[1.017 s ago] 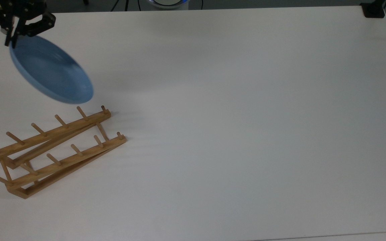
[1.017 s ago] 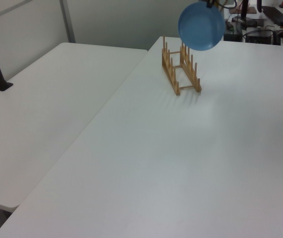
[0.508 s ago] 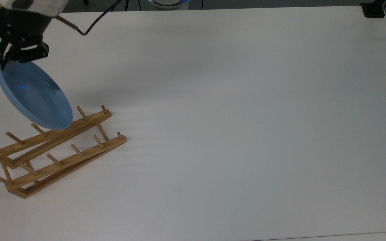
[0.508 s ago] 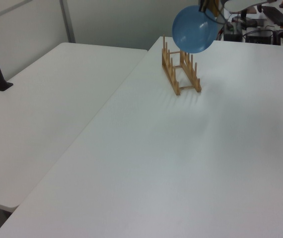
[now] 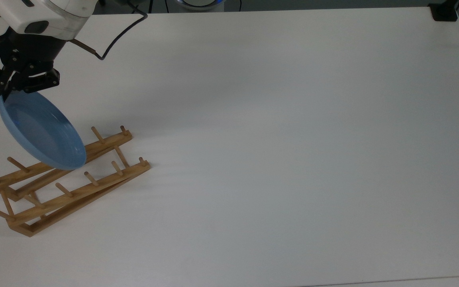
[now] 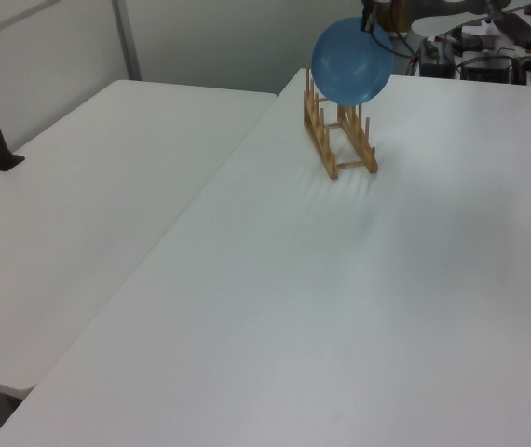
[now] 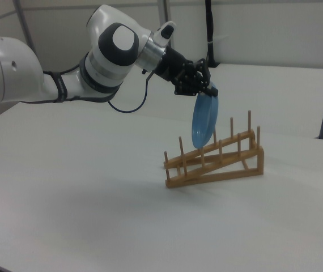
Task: Place plate in plate rack
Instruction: 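Lower the upright plate between the rack pegs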
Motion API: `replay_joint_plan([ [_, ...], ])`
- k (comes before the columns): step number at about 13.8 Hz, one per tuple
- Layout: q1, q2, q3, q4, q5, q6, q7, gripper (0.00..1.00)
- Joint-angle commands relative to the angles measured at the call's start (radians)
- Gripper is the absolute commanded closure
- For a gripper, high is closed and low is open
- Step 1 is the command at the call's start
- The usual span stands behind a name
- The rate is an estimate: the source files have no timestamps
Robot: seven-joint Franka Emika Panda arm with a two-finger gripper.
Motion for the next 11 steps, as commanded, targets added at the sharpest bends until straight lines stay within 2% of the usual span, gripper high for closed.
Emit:
replay_joint_plan([
  [1, 0.023, 0.034, -0.020, 0.013, -0.032, 0.049, 0.017, 1.00],
  [11, 0.070, 0.067, -0.012, -0.017, -0.050, 0.050, 0.016, 1.00],
])
